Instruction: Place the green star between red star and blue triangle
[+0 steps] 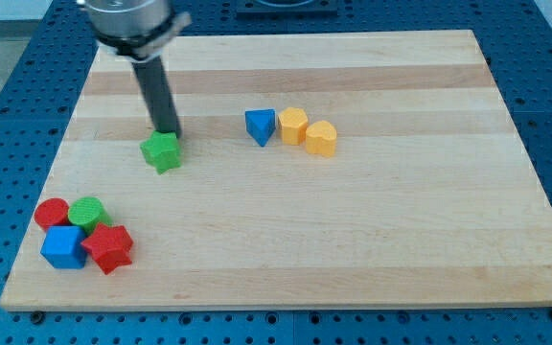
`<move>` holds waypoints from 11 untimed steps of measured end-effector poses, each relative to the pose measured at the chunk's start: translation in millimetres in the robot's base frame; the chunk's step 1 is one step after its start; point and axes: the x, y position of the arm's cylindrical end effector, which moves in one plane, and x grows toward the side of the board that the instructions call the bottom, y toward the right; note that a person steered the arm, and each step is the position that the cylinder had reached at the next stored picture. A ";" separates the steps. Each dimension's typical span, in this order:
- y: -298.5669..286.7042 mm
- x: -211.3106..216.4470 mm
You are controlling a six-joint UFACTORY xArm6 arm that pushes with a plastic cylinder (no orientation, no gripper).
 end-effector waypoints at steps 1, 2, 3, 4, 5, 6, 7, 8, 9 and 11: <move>-47.3 -7.4; -60.2 5.6; -54.8 29.2; -16.8 31.8; 40.5 30.8; 74.0 30.8; 60.2 30.8; 37.1 34.2; 35.9 53.4; 67.1 77.8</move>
